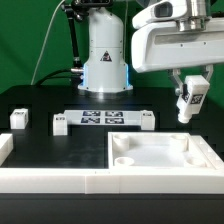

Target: Assemble one leg

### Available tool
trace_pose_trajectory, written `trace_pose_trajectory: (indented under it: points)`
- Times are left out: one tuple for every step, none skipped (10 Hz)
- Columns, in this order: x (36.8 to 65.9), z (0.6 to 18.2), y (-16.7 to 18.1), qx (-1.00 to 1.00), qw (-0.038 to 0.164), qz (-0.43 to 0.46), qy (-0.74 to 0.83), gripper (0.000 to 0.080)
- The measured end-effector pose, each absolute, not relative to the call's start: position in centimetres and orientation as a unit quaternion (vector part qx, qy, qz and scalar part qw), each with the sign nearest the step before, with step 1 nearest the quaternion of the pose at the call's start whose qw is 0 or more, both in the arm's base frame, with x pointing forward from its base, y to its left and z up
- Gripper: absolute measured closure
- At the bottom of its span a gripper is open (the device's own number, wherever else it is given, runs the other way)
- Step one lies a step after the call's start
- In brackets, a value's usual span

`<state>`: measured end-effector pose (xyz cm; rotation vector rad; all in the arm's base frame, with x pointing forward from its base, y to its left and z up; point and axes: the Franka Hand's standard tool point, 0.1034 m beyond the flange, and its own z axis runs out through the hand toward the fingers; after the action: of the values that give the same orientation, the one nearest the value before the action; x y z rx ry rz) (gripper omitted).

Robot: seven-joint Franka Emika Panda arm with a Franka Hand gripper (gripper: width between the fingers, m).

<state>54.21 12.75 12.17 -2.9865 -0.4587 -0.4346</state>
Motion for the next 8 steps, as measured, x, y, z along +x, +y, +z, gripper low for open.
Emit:
trace_pose_trajectory:
  points:
    - [54.6,12.0,12.0,-0.979,0.048,-0.144,-0.135,0.0508]
    - [55.3,11.9,11.8,-0.983,0.051,-0.122,-0.129,0.0508]
    - [56.9,12.2,11.8,-0.982,0.054,-0.133,-0.124,0.0508]
    - [58.1,12.2,11.7,-0.976,0.055,-0.173,-0.117,0.0508]
    - [58.6,11.6,11.7,-0.974,0.055,-0.188,-0.114,0.0508]
    - [59.0,11.3,11.9,-0.975,0.057,-0.181,-0.115,0.0508]
    - [59.8,11.0,12.2,-0.975,0.06,-0.184,-0.114,0.0508]
    - [60.4,10.8,12.2,-0.974,0.061,-0.186,-0.114,0.0508]
